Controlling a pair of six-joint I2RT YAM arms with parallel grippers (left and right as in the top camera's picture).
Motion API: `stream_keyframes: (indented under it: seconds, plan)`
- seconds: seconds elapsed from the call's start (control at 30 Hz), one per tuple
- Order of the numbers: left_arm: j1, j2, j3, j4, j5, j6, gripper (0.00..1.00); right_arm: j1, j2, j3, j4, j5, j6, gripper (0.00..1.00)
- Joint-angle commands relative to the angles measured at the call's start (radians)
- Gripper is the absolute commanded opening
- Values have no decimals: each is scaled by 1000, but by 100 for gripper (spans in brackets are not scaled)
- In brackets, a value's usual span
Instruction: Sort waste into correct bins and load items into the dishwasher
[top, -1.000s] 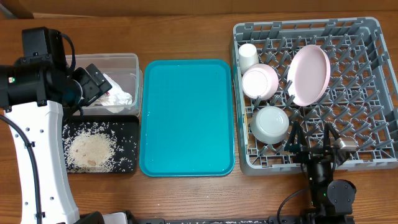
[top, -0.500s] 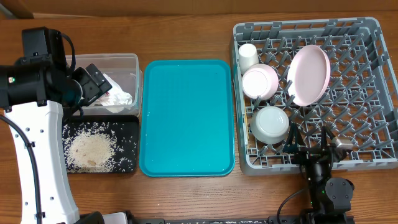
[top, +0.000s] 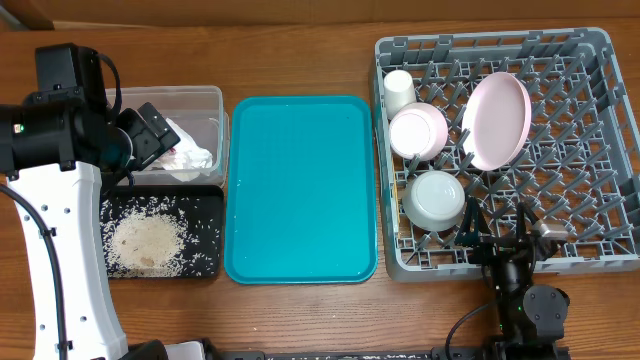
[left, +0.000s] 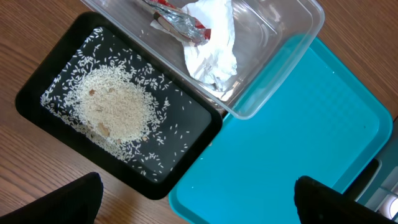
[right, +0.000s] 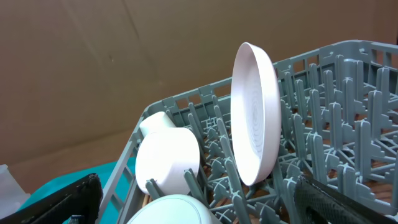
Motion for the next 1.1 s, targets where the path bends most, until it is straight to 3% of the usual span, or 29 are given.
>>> stream_keyframes:
  seconds: [0.0, 0.5, 0.93, 1.07]
  plan:
    - [5, 3, 15, 2, -7, -2, 100, -3, -10, -10, 3, -7, 1, 100]
    - [-10, -43, 15, 1, -7, -2, 100, -3, -10, -10, 3, -7, 1, 100]
    - [-327, -199, 14, 1, -7, -2, 100, -3, -10, -10, 3, -7, 1, 100]
    - [-364, -236, 14, 2, -7, -2, 100, -3, -10, -10, 3, -7, 1, 100]
